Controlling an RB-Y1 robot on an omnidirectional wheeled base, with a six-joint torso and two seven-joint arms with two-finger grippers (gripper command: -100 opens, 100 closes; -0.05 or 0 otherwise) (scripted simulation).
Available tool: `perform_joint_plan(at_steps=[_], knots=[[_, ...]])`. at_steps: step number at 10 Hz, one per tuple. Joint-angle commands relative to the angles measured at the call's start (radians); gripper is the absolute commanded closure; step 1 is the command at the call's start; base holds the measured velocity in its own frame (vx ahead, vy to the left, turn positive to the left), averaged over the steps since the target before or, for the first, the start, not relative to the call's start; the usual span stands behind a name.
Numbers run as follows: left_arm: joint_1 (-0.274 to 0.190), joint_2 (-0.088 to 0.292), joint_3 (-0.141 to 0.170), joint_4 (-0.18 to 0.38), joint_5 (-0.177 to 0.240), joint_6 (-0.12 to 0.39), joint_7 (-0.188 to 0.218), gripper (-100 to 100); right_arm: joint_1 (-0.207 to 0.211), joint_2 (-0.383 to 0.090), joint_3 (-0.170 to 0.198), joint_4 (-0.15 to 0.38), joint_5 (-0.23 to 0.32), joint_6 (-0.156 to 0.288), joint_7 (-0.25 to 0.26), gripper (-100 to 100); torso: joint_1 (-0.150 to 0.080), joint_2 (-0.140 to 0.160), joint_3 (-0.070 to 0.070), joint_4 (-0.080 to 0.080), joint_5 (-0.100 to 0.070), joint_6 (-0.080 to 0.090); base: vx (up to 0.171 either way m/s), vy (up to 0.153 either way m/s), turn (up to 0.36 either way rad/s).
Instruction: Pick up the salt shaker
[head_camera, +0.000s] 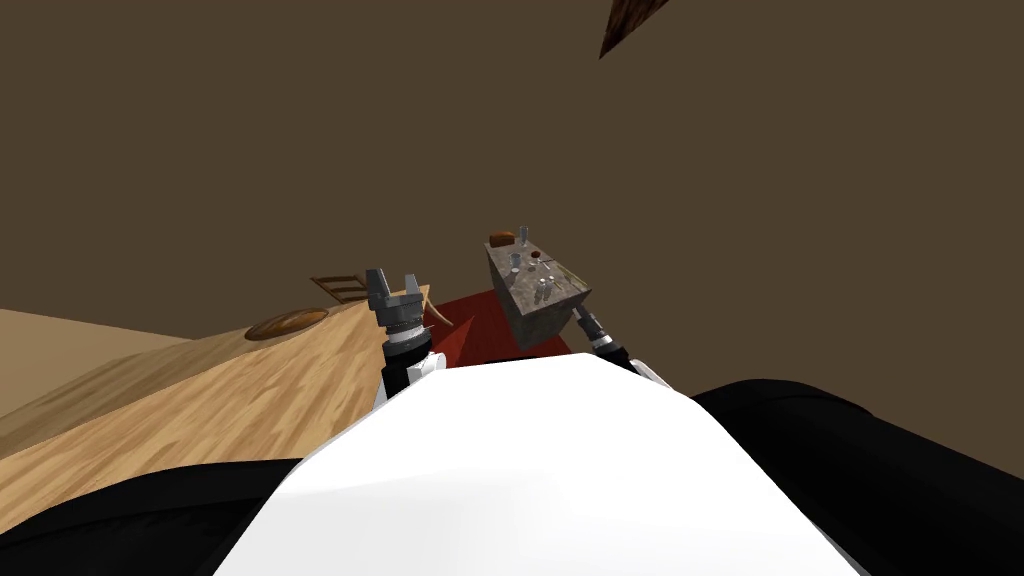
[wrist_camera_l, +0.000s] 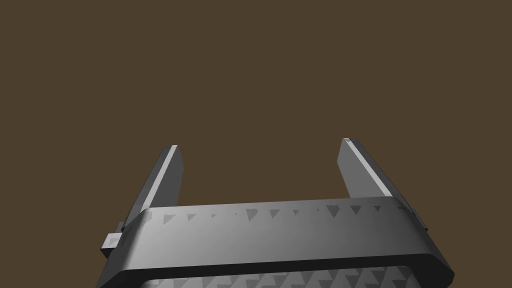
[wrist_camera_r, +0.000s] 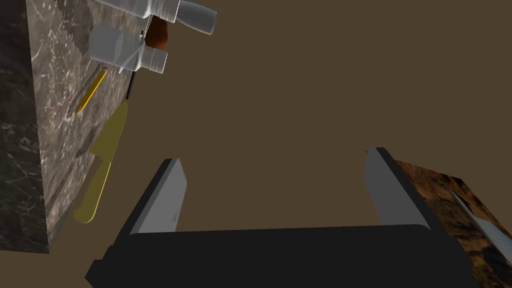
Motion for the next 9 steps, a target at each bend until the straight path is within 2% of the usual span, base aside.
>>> perform_joint_plan(at_steps=[1, 2, 3, 4, 6, 8, 9], knots=[[0.0, 0.0, 0.0, 0.0, 0.0, 0.0, 0.0, 0, 0.009, -0.05, 0.004, 0.044, 0.017, -0.002, 0.006, -100, 0.0, 0.0, 0.0, 0.0, 0.0, 0.0, 0.011, 0.084, 0.13], [0.0, 0.0, 0.0, 0.0, 0.0, 0.0, 0.0, 0, 0.009, -0.062, 0.004, 0.044, 0.017, -0.002, 0.006, -100, 0.0, 0.0, 0.0, 0.0, 0.0, 0.0, 0.009, 0.063, 0.062], [0.0, 0.0, 0.0, 0.0, 0.0, 0.0, 0.0, 0, 0.012, -0.104, 0.008, 0.082, 0.032, -0.005, 0.011, -100, -0.001, 0.0, 0.0, 0.0, 0.0, 0.0, 0.007, 0.09, 0.136], [0.0, 0.0, 0.0, 0.0, 0.0, 0.0, 0.0, 0, 0.012, -0.11, 0.008, 0.082, 0.032, -0.005, 0.011, -100, 0.0, 0.0, 0.0, 0.0, 0.0, 0.0, 0.008, 0.069, 0.074], [0.0, 0.0, 0.0, 0.0, 0.0, 0.0, 0.0, 0, 0.013, -0.183, 0.019, 0.146, 0.066, -0.01, 0.022, -100, -0.001, 0.0, 0.0, 0.0, 0.0, 0.0, 0.017, 0.086, 0.171], [0.0, 0.0, 0.0, 0.0, 0.0, 0.0, 0.0, 0, 0.012, -0.243, 0.026, 0.189, 0.086, -0.012, 0.028, -100, -0.001, 0.0, 0.0, 0.0, 0.0, 0.0, 0.018, 0.067, 0.078], [0.0, 0.0, 0.0, 0.0, 0.0, 0.0, 0.0, 0, 0.012, -0.257, 0.026, 0.194, 0.086, -0.012, 0.028, -100, -0.001, 0.0, 0.0, 0.0, 0.0, 0.0, 0.014, 0.045, 0.069]])
